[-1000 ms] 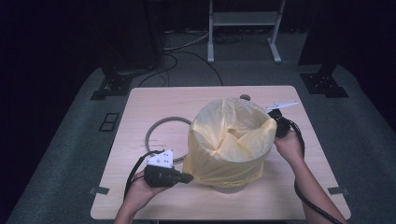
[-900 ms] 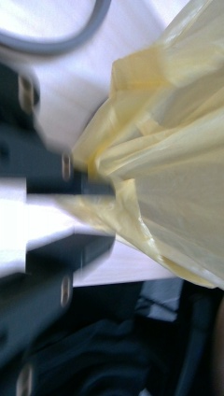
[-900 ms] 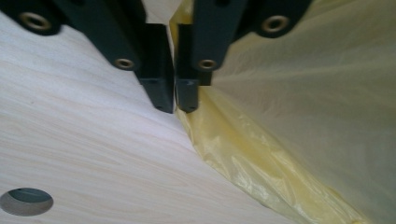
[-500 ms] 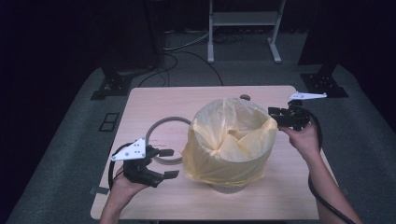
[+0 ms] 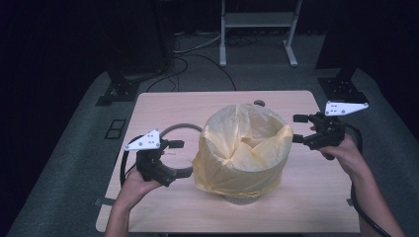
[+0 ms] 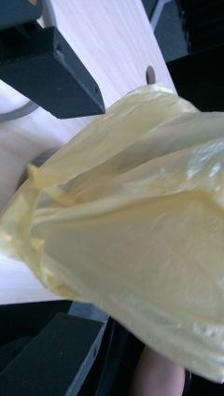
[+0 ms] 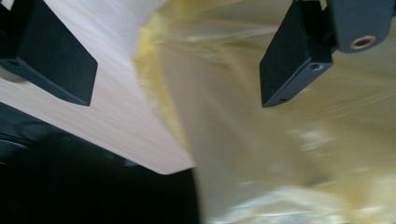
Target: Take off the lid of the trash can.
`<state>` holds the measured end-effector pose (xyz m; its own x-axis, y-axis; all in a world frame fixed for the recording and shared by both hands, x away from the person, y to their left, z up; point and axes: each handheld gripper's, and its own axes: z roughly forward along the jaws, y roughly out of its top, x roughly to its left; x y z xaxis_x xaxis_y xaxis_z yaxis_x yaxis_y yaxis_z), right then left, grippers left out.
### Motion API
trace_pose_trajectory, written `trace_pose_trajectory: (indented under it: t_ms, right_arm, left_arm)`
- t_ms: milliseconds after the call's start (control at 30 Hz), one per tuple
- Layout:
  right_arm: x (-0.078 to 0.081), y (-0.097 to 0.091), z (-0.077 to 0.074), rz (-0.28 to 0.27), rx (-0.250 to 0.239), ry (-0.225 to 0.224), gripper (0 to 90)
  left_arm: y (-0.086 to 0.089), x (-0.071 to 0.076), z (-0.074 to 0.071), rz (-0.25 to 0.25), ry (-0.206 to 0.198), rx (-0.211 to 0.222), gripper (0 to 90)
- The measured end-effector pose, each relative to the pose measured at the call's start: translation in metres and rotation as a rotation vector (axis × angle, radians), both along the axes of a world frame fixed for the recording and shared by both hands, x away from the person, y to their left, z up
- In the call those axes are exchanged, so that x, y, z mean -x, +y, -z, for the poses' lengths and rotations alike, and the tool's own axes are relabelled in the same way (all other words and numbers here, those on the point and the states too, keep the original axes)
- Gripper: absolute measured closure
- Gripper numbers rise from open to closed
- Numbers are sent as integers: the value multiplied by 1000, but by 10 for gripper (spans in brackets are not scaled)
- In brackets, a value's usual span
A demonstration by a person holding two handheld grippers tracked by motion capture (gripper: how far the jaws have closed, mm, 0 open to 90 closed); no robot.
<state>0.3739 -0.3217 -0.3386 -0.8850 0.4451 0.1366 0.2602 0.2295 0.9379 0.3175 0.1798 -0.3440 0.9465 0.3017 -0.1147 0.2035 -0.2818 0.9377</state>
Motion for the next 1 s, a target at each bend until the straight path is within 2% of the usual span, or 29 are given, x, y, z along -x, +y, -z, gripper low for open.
trace_pose_trajectory:
  t_ms: [100,133,267,400,467,633,700,733,767,933,1000]
  right_arm:
    - [6,0,-1,-48,-1,-5,101]
    - [6,0,-1,-48,-1,-5,101]
    - [22,-2,-2,-126,-15,-9,102]
    - [32,10,-4,-183,4,-24,101]
    - [34,16,-6,-210,0,-32,101]
    - [33,24,-10,-272,-17,-38,99]
    - [33,27,-10,-298,-2,-32,98]
    - [33,27,-10,-298,-2,-32,98]
    - [34,29,-11,-298,2,-36,98]
    - [34,31,-9,-298,-3,-42,97]
    - [34,32,-9,-296,-4,-37,95]
  left_arm:
    - [-3,-6,-3,8,-3,13,0]
    - [-3,-6,-3,8,-3,13,0]
    - [-8,-15,-5,40,5,36,0]
    - [-15,-22,-4,55,8,51,0]
    - [-22,-29,-4,76,2,53,0]
    - [-34,-37,-4,131,4,54,0]
    - [-39,-38,-3,146,5,47,0]
    - [-39,-38,-3,146,5,47,0]
    - [-42,-40,-2,173,2,38,0]
    - [-47,-40,-1,221,10,41,0]
    - [-46,-39,-1,220,5,40,0]
